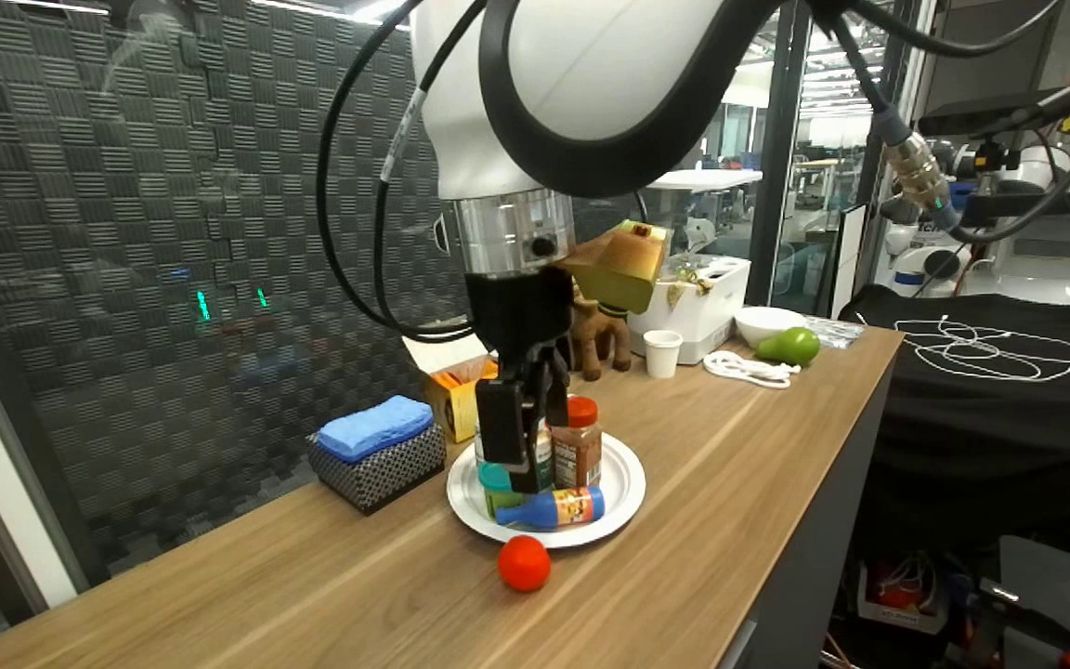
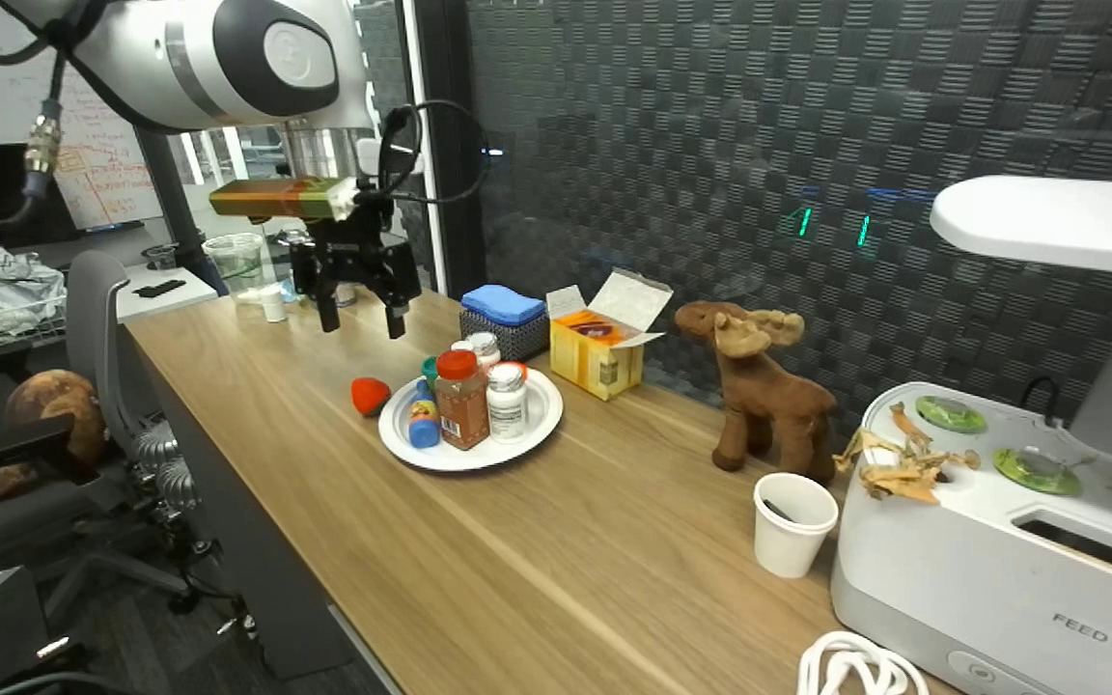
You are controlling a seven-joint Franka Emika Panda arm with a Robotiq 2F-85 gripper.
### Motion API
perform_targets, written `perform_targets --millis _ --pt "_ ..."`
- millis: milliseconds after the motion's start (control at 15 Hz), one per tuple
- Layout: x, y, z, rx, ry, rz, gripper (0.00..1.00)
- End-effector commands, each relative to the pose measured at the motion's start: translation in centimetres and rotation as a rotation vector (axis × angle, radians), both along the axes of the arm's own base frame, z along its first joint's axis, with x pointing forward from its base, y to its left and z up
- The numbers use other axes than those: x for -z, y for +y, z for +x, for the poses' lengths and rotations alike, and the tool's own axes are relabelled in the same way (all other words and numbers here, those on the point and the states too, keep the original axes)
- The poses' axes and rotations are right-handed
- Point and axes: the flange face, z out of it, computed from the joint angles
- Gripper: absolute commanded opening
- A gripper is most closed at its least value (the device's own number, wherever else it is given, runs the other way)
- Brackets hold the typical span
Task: Pick up all the objects surrounding the white plate and arrange them on the plate
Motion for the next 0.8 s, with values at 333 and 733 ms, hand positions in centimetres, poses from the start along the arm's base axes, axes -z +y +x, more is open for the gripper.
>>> perform_targets --millis 333,733 --pt "1.6 3.2 -2.7 0.344 0.144 0.075 1.00" --pt "6.0 2.7 -1.6 0.353 0.178 0.009 1.00"
